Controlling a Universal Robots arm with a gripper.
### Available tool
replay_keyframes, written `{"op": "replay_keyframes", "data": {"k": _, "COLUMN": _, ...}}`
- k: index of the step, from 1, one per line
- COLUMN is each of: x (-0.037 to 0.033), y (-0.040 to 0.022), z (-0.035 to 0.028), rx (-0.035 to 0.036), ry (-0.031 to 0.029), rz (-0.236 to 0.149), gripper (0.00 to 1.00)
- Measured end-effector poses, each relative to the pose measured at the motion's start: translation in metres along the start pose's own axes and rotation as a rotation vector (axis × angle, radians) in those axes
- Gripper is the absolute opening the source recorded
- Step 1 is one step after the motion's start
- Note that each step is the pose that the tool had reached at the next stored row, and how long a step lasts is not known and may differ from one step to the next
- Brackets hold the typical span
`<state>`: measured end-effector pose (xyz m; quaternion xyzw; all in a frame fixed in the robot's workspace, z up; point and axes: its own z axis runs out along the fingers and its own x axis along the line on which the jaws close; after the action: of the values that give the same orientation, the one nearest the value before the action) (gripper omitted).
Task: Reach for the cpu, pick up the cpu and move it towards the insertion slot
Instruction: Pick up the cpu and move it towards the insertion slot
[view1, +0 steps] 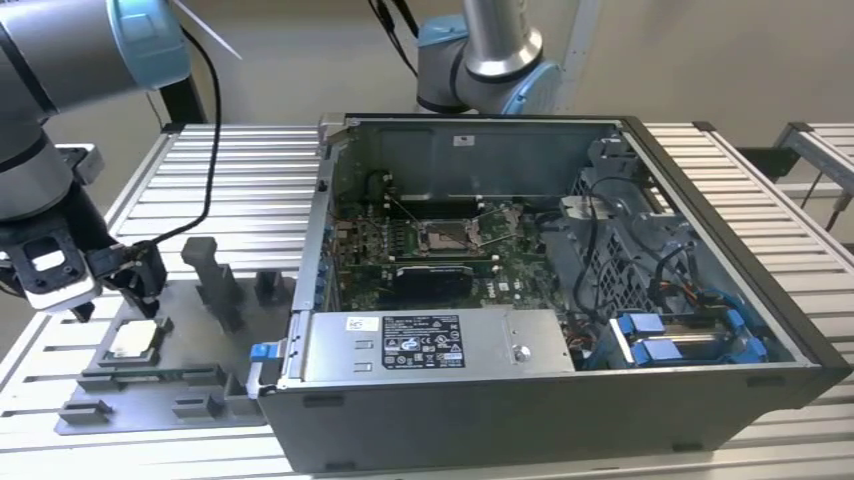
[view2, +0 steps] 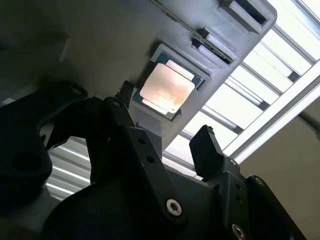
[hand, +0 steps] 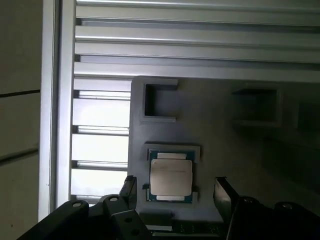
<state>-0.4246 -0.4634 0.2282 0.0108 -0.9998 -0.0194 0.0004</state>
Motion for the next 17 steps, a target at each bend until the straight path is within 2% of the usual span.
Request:
{"op": "replay_keyframes", "data": {"k": 8, "x": 0.0035, "y": -0.0006, "z": 0.0147, "rx": 0.0, "ry": 0.0, "rz": 0.0, "gripper": 1.0}}
{"op": "replay_keyframes", "data": {"k": 17, "x": 0.0036, "y": -0.0012, "z": 0.031, "rx": 0.0, "ry": 0.0001, "rz": 0.0, "gripper": 1.0}}
